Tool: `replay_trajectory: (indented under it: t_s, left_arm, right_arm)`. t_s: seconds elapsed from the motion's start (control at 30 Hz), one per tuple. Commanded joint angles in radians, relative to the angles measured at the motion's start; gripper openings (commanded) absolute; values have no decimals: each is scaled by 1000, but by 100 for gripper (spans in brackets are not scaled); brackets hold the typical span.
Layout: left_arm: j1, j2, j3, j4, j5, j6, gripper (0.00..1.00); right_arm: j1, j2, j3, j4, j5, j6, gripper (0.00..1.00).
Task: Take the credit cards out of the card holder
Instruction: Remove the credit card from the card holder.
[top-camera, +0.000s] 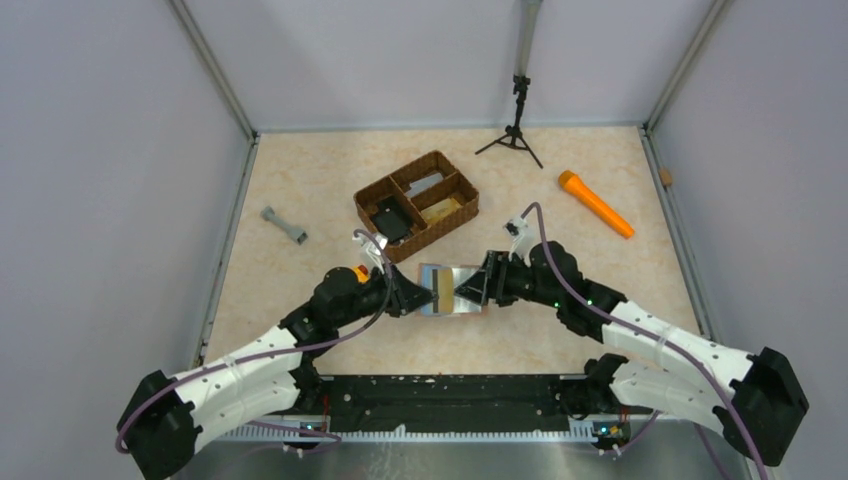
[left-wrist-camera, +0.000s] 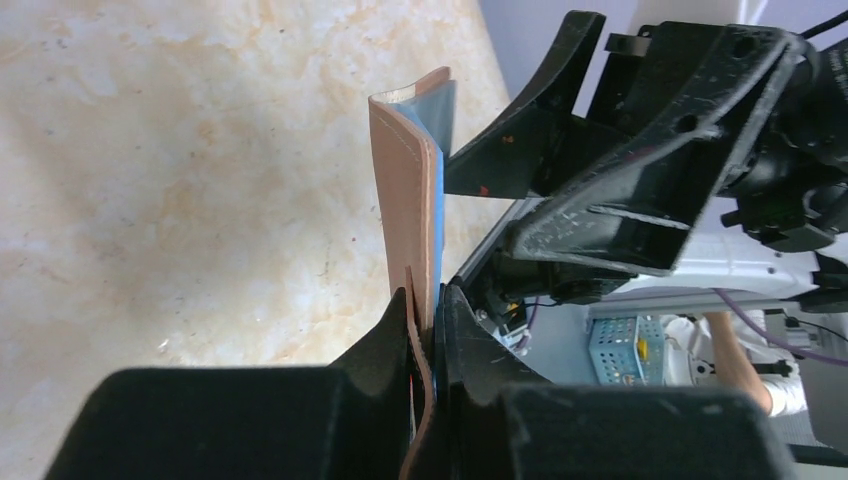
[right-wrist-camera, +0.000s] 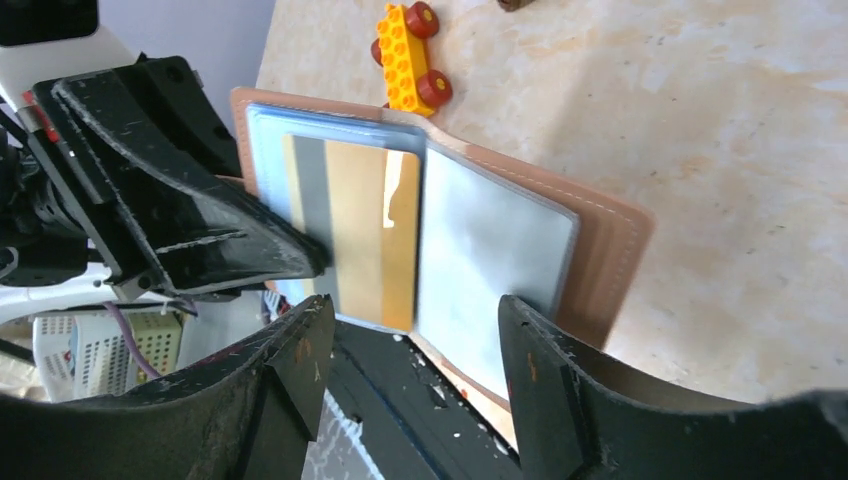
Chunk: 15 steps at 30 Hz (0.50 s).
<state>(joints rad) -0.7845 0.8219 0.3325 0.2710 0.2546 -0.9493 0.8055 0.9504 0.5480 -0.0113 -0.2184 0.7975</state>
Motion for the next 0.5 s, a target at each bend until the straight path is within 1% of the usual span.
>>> replay_trajectory:
  t_s: [0.0, 0.07, 0.17, 0.23, 0.33, 0.47]
  left_arm:
    - [-3, -27, 1, 142, 52, -32, 0]
    - [-3, -27, -4, 170, 80, -40, 0]
    - [-3, -24, -24, 250, 113, -64, 0]
    - [-3, -19, -36, 300, 131, -78, 0]
    - [-3, -20, -46, 325, 130, -82, 0]
    - [-3, -18, -50, 338, 129, -79, 0]
  right_arm:
    - [-38, -69, -8, -55, 17, -33, 60]
    - [-62, -96, -29, -18, -40, -19, 54]
    - [-86, -122, -73, 109, -148, 31, 45]
    - [-91, -129, -86, 150, -200, 51, 40]
    - [-92, -132, -86, 181, -240, 65, 39]
    - [-92, -123, -89, 226, -283, 91, 39]
